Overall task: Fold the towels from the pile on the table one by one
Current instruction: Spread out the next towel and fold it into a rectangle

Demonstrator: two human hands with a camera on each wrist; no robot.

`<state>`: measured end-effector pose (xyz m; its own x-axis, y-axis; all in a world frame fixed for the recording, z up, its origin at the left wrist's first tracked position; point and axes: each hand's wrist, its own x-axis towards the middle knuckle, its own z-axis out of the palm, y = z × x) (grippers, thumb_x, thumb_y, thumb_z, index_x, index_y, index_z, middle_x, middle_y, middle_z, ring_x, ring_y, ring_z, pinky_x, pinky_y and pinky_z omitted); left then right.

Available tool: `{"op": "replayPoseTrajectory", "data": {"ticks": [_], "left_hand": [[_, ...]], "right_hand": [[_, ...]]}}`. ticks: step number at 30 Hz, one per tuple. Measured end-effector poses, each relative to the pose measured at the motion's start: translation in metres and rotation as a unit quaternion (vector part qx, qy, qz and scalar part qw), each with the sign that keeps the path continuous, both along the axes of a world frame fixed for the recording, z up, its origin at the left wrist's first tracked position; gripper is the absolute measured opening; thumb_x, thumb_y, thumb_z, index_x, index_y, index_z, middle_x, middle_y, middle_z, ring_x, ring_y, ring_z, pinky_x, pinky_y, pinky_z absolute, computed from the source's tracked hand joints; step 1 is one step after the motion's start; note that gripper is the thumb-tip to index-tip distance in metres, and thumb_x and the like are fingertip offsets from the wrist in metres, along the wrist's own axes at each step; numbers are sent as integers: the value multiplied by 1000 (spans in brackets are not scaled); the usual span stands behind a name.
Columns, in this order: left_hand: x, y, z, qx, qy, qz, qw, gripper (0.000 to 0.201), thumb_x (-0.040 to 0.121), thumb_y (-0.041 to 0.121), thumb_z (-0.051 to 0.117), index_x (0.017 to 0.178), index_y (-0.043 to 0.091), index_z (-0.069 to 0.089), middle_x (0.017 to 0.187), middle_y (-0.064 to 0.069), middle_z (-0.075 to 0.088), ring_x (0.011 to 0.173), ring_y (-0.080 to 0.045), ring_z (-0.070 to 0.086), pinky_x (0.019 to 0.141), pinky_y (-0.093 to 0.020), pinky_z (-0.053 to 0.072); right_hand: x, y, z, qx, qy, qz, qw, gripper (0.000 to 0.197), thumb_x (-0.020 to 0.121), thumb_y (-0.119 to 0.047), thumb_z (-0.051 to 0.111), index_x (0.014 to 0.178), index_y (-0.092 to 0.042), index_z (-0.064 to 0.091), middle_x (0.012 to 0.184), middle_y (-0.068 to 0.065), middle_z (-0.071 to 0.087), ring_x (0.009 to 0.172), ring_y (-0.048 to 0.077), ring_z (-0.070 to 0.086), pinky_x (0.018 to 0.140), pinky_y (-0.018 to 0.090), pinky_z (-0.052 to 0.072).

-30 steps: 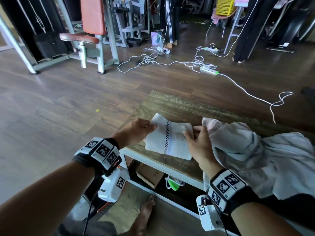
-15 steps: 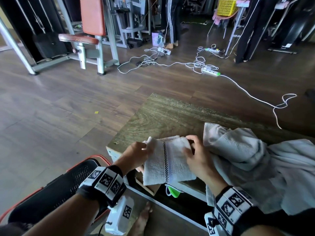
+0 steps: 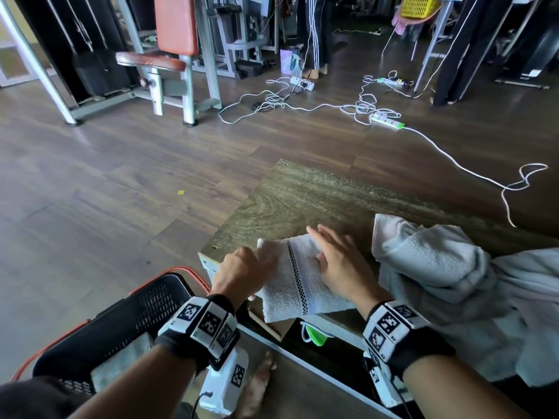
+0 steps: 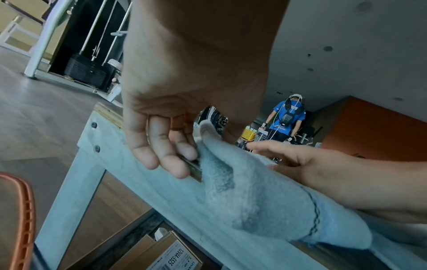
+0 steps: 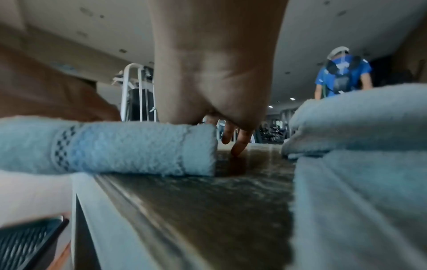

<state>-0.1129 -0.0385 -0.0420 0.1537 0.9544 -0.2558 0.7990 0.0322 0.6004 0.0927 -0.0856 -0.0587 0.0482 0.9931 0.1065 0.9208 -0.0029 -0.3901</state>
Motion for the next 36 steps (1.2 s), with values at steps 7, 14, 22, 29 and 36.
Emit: {"op": "replayPoseTrajectory", "data": {"ticks": [7,14,22,29,36], "left_hand": [[-2,-5,6,56,-40,-6,998,55,85,56,60,117,15,42,104,-12,61,85,-28,63,75,-43,56],[-5,-19,-4,5,-20,24,1000,80,68,78,55,100,5,58,93,-11,62,84,-27,63,67,-36,54],[-5,-35,1,-5,-205,27,978,29,76,29,81,74,3,67,64,-2,67,52,-9,54,47,-23,41],[-19,-49,11,-23,-380,31,924,25,82,1,74,91,8,52,86,-12,68,66,-12,63,58,-26,52],[-39,-54,45,-68,-498,-7,864,31,79,-7,70,102,0,51,89,-13,69,75,-22,68,63,-32,55]], "right_hand": [[-6,-10,29,-144,-135,-147,969,48,77,-53,52,109,-18,59,126,9,58,123,31,48,101,49,37],[-14,-23,21,-62,-37,-93,993,46,90,-49,54,122,-17,49,126,5,54,117,26,52,88,39,49],[-33,-27,22,-188,141,-184,954,45,78,-38,65,111,-12,50,107,6,64,93,24,64,70,31,51],[-45,-41,41,-164,294,-200,920,34,94,-39,51,114,-12,57,118,6,59,109,26,57,86,35,45],[-67,-49,68,-129,424,-214,871,21,95,-27,46,78,-19,57,94,9,61,89,25,56,78,36,39]]}}
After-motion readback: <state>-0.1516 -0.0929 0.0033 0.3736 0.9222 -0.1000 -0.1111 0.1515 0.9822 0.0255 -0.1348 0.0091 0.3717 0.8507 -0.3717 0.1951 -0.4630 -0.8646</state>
